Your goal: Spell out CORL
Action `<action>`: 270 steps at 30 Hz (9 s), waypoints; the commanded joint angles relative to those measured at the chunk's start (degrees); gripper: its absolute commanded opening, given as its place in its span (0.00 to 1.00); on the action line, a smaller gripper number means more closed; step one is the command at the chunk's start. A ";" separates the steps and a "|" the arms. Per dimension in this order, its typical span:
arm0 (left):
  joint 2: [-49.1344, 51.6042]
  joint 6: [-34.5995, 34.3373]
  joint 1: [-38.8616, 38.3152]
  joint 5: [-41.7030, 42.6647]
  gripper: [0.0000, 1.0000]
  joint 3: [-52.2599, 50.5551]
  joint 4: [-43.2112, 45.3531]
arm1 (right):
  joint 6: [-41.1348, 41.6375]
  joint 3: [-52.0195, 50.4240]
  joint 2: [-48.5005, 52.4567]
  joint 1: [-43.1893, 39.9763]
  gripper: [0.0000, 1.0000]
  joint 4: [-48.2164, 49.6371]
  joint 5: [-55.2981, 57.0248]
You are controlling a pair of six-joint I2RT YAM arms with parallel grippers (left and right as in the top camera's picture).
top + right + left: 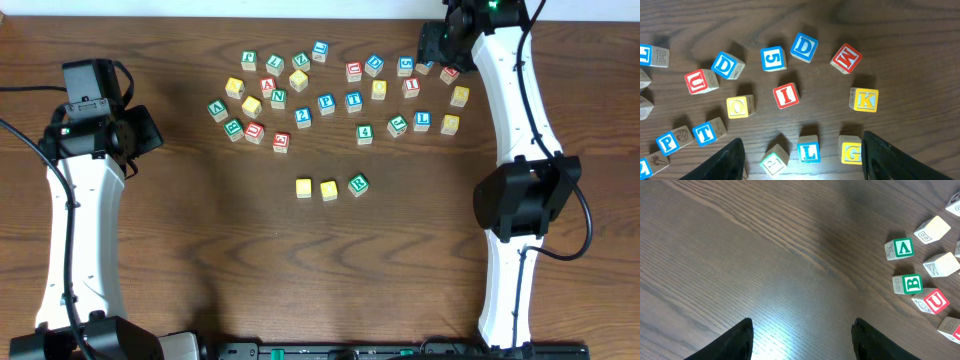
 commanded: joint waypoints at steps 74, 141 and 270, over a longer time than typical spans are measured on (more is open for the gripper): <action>0.55 -0.72 -2.36 7.06 0.99 0.92 1.77 | -0.61 -14.69 0.70 1.70 0.61 -1.75 -2.78; 0.55 -0.72 -2.34 7.06 0.99 0.92 1.75 | -5.62 -13.49 0.26 3.48 0.17 -11.91 -7.69; 22.77 -24.17 -34.73 15.85 0.08 -4.57 1.20 | -6.21 -55.60 -13.53 6.16 0.13 14.34 -14.82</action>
